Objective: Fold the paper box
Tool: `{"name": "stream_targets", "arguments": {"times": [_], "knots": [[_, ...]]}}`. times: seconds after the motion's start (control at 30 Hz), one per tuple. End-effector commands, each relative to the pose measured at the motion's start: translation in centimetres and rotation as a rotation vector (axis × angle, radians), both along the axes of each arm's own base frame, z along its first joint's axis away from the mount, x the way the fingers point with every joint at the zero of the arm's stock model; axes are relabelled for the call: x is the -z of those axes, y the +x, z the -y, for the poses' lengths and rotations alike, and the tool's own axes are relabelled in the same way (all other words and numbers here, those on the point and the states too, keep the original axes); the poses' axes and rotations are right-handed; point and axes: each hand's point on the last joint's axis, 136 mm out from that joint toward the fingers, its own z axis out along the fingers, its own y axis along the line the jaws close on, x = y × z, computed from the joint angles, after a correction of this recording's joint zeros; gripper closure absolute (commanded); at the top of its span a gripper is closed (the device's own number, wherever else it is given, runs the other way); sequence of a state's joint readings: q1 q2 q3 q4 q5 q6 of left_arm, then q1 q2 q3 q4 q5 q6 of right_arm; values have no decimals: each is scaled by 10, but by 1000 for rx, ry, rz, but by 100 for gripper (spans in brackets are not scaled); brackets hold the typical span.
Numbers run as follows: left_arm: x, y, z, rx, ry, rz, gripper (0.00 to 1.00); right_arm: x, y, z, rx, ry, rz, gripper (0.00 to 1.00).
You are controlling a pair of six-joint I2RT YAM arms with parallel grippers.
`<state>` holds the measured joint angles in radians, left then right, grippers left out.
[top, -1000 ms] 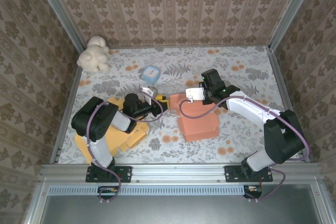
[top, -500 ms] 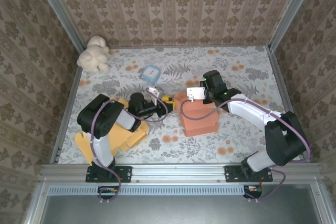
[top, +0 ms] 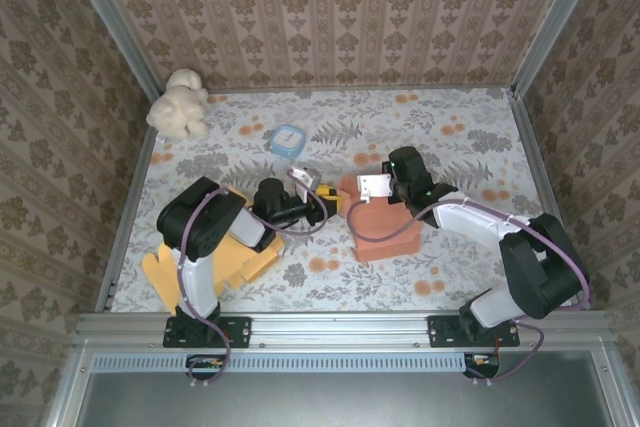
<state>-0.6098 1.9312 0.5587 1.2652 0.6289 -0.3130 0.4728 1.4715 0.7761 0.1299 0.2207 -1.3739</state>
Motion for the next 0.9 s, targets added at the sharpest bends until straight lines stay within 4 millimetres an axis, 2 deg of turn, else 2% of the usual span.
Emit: {"name": "stream_targets", "arguments": {"times": [0.0,0.27,0.4,0.57,0.87], "knots": [[-7,5,5,-17,-20,23,56,-25,8,-7,-35,-30,177,100],[-6,10,6,-80,-12,21,56,-32,2,-21,-45,-47,265,100],[-7,16,2,-131,-14,11,55,-32,-1,-23,-34,-37,266,100],[-10,13,4,-137,-15,17,55,-27,-3,-24,-6,-19,265,100],[-13,32,-17,-325,6,45,55,-15,-7,-33,-7,-1,245,100]]}}
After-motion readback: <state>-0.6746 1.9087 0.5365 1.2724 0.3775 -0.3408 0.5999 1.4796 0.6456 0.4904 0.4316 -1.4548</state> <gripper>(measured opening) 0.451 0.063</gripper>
